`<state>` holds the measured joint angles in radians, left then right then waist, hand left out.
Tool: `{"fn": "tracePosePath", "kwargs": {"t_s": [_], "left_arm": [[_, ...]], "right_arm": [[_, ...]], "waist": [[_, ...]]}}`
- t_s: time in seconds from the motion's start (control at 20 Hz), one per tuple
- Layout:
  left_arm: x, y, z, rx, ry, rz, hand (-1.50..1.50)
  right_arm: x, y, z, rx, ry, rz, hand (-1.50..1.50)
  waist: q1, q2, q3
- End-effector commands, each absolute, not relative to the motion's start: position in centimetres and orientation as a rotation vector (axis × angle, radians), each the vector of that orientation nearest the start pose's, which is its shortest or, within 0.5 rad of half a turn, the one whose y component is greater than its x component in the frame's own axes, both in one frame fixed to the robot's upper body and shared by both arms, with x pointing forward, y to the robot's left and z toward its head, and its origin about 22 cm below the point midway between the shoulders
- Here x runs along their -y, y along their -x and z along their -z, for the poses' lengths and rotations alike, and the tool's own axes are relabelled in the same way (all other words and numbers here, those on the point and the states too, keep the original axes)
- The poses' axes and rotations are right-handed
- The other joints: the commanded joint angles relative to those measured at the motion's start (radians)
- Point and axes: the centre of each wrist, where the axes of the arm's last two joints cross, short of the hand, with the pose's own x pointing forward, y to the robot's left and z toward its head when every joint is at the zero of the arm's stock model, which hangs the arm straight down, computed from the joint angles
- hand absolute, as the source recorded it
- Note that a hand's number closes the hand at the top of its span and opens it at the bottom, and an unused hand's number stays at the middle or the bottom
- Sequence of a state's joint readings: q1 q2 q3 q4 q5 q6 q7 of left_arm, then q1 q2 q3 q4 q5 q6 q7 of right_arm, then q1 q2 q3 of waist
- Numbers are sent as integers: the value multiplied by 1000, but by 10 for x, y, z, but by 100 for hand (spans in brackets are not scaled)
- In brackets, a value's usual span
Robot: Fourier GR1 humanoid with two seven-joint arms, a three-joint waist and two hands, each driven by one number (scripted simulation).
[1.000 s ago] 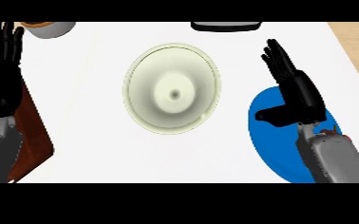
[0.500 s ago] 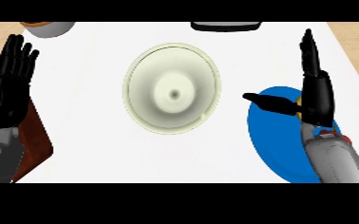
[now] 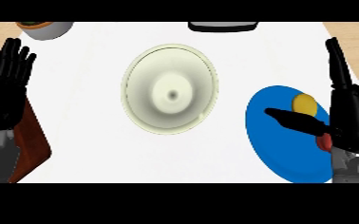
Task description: Pick the lemon from the plate and place it in the bowl
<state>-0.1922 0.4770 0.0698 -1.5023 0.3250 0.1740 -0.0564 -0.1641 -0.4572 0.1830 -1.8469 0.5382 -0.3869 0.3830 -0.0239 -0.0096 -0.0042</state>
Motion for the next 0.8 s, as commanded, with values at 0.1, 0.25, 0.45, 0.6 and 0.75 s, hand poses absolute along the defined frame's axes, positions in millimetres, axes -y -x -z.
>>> {"fn": "tracePosePath", "kwargs": {"t_s": [0.1,0.25,0.45,0.6,0.75], "left_arm": [[-332,-292,-87,1778,-291,-67,0],[-332,-290,-77,1778,-265,-29,0],[-334,-287,-76,1775,-244,-41,0],[-329,-294,-89,1776,-238,-48,0],[-322,-284,-79,1769,-236,-45,0]], "right_arm": [[261,-226,-162,1396,1015,-589,-150],[264,-223,-180,1227,990,-730,-150],[262,-204,-202,1093,919,-830,-150],[267,-221,-222,1018,904,-859,-150],[283,-216,-228,975,865,-852,-150]], "waist": [[-28,-3,-1],[-12,3,-1],[2,4,2],[26,9,3],[21,7,4]]}}
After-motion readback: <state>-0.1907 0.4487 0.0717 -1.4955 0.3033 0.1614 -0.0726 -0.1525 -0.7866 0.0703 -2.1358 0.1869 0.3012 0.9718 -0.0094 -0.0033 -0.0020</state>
